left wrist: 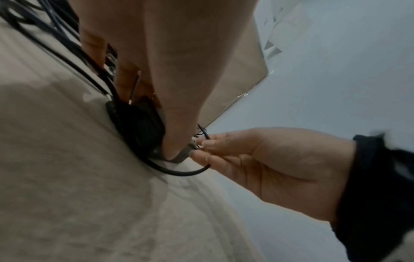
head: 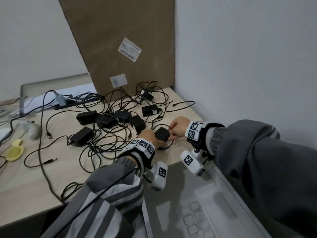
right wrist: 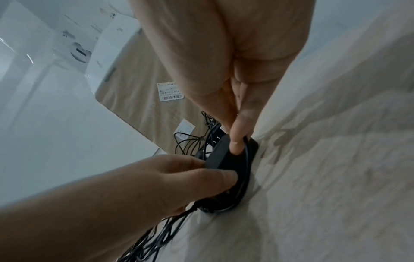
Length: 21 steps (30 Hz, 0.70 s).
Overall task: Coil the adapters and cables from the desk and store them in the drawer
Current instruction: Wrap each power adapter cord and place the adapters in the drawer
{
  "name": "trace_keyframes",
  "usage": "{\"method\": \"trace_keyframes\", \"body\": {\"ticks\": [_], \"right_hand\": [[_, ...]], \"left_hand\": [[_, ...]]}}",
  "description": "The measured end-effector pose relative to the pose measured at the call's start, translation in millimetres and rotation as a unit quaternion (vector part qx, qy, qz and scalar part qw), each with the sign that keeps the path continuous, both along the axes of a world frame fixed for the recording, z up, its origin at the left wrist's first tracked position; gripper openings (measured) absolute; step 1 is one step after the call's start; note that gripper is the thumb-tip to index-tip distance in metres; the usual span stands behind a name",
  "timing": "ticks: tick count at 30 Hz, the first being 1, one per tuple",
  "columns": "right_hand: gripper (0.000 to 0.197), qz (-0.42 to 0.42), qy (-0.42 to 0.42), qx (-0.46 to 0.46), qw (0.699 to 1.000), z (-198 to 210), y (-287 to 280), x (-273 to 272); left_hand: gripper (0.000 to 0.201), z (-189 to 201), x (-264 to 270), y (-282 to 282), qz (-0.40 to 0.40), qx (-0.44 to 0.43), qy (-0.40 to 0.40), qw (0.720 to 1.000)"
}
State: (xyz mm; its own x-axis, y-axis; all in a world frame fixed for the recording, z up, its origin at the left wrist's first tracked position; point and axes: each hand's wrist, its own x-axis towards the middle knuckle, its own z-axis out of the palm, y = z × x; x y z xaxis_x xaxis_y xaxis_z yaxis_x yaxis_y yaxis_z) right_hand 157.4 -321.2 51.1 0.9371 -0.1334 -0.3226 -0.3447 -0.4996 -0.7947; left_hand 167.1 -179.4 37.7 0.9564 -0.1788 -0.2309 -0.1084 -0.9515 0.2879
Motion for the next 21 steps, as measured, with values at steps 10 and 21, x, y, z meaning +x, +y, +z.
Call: {"method": "trace_keyframes", "body": {"ticks": [10, 21], "right_hand": [[0.041, -0.056, -0.082, -0.102, 0.99, -6, -64, 73], [0.073, 0.14, -0.174, -0.144, 0.964, 76, 13, -10]], "left_hand": [[0.033, 75, 1, 68, 0.084, -0.386, 0.039, 0.918], [0.023, 168, -37, 84, 0.071, -0.658, -0.015, 0.75]]}}
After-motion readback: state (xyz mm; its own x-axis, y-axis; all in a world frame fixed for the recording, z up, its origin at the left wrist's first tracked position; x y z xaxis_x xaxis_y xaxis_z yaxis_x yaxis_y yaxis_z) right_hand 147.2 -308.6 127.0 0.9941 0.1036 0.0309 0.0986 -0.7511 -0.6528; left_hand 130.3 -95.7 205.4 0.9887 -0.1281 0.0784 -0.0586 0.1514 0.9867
